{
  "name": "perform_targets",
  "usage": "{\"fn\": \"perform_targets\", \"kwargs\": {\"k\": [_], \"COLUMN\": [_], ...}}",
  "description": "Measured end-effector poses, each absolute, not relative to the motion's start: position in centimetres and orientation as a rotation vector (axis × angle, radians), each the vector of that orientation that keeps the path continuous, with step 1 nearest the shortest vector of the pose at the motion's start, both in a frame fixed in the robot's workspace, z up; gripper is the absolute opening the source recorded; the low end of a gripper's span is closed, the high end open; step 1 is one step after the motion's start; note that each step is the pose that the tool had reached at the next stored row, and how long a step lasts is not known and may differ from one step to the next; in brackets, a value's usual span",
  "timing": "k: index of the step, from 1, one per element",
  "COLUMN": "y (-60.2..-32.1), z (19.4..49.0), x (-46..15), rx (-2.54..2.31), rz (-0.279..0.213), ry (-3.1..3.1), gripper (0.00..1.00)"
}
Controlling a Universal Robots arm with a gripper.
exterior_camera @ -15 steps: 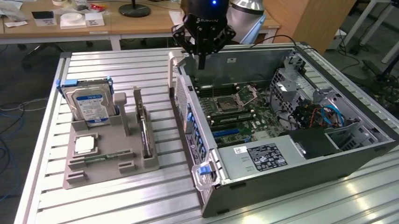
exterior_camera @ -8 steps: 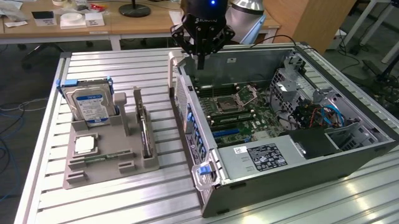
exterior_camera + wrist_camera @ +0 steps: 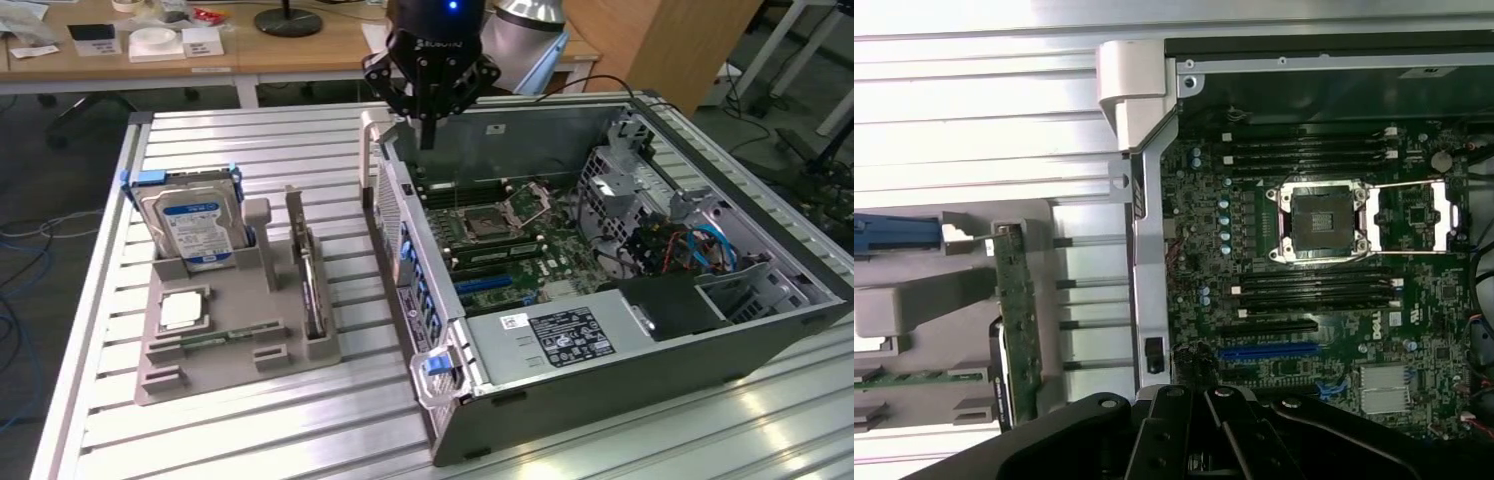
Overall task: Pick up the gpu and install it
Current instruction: 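Reach for the gpu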
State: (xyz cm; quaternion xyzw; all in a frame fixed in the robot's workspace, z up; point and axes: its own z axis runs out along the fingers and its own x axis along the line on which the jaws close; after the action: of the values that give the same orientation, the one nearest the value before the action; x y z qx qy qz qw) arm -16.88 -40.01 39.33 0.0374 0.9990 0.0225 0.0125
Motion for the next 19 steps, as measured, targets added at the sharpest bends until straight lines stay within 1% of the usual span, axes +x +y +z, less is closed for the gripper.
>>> {"fn": "perform_targets", "kwargs": {"k": [19], "y": [-40.18], "z": [39.33], "x": [-17.64], "rx": [0.116], "rz": [0.070], "ry": [3.114], "gripper": [0.11]}}
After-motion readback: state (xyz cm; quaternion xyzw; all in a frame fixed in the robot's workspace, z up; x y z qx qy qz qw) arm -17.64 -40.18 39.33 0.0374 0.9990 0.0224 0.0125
